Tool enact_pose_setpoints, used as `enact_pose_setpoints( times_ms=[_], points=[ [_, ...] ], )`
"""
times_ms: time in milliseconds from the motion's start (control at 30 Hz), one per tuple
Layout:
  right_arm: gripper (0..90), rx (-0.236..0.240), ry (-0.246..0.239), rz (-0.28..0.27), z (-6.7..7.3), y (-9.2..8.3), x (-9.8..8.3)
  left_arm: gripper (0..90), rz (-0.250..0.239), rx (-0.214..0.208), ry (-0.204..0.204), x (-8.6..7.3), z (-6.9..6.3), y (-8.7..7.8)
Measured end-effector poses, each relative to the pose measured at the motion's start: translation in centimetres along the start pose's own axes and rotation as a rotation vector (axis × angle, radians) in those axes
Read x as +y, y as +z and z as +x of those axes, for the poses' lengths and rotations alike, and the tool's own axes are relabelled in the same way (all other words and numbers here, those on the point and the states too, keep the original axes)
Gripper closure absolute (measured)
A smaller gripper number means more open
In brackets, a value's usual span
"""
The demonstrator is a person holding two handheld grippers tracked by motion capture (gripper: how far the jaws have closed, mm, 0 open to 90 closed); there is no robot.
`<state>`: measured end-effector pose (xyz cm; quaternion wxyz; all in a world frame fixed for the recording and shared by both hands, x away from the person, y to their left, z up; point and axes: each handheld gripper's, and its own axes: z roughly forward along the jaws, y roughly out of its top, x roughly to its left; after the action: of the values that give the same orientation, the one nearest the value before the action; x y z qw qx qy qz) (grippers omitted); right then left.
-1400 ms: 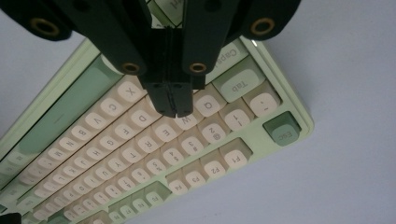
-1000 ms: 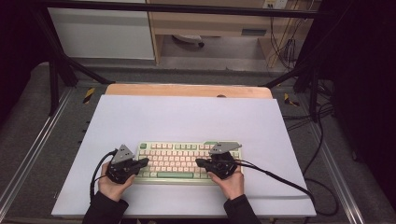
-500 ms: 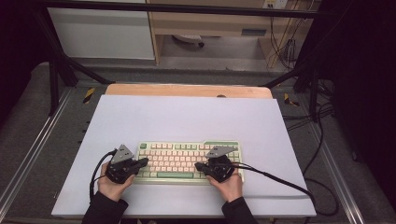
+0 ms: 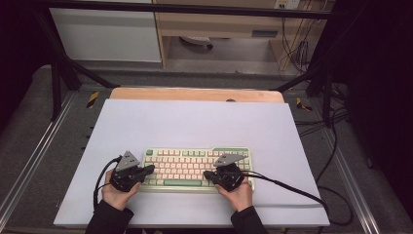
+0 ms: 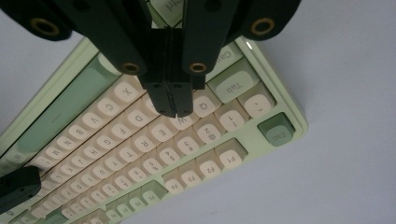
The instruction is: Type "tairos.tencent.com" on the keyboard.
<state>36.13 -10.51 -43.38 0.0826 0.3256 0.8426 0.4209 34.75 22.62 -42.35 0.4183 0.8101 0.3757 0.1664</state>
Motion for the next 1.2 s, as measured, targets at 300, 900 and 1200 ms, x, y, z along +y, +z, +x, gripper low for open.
enact_pose_setpoints(
  times_ms=[300,900,1200],
  points=[
    [90.0,-0.006,-0.001,-0.051,-0.3,-1.5,0.8,90.0,-0.002,-0.001,0.001,0.1,0.0,-0.1],
    [90.0,-0.034,0.046,-0.093,-2.3,-3.8,-0.4,90.0,0.001,-0.014,0.017,1.0,-0.8,0.4],
    [90.0,-0.037,0.048,-0.098,-2.5,-4.4,-0.7,90.0,-0.001,-0.026,0.042,2.4,-2.0,1.4]
  ],
)
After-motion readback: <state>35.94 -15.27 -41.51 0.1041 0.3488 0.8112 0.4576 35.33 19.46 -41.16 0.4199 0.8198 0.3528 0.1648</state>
